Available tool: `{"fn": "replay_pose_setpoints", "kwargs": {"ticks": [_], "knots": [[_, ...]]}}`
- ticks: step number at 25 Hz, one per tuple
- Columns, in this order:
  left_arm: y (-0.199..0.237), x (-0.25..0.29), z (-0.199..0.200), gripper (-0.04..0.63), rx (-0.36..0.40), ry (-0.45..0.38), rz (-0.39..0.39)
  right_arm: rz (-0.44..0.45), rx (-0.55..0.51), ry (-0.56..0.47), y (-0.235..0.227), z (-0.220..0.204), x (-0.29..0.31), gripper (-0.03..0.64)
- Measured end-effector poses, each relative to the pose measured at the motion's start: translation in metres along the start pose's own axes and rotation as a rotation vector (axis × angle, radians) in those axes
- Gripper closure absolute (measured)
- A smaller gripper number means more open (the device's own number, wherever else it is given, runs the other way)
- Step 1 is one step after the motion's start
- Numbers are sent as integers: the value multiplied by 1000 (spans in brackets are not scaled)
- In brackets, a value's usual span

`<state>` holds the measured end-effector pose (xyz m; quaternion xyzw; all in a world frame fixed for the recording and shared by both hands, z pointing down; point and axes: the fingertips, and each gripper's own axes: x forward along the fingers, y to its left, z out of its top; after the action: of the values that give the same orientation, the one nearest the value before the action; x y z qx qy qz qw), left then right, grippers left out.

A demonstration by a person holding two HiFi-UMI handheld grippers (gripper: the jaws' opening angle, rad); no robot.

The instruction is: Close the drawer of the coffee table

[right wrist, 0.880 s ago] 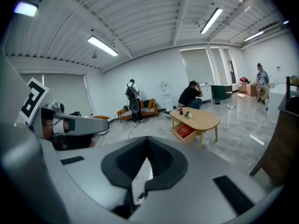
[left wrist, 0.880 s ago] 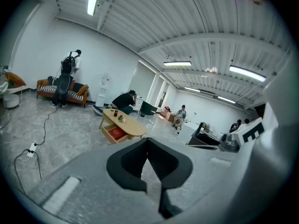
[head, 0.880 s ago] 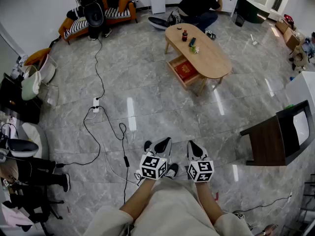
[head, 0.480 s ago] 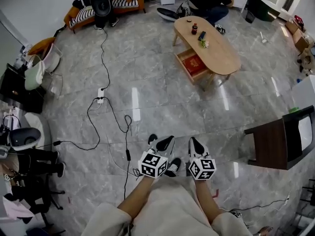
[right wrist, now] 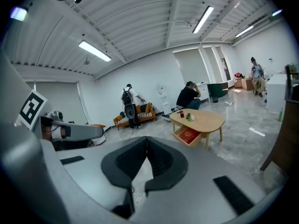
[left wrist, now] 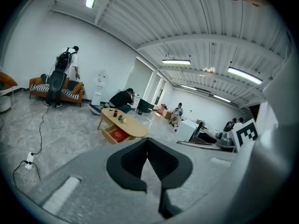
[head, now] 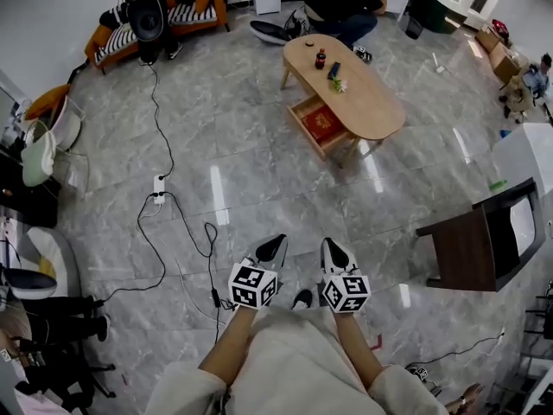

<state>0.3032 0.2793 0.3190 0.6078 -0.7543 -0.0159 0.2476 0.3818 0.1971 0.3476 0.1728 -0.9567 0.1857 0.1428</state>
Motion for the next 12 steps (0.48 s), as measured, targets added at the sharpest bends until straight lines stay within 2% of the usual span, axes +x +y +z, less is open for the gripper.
{"fn": "replay_pose_setpoints", "kwargs": {"ticks": [5, 7, 10, 12], "knots": [[46, 12, 27, 586, 1, -3, -24, -107, 21, -4, -2, 12, 32, 601], [66, 23, 42, 586, 24, -7, -39, -151, 31, -31, -9, 26, 53, 601], [88, 55, 90, 586, 88, -54, -79, -212, 6, -127, -21, 79, 96, 601], [94, 77, 123, 586, 82, -95, -107, -263, -3, -187, -28, 115, 118, 601]]}}
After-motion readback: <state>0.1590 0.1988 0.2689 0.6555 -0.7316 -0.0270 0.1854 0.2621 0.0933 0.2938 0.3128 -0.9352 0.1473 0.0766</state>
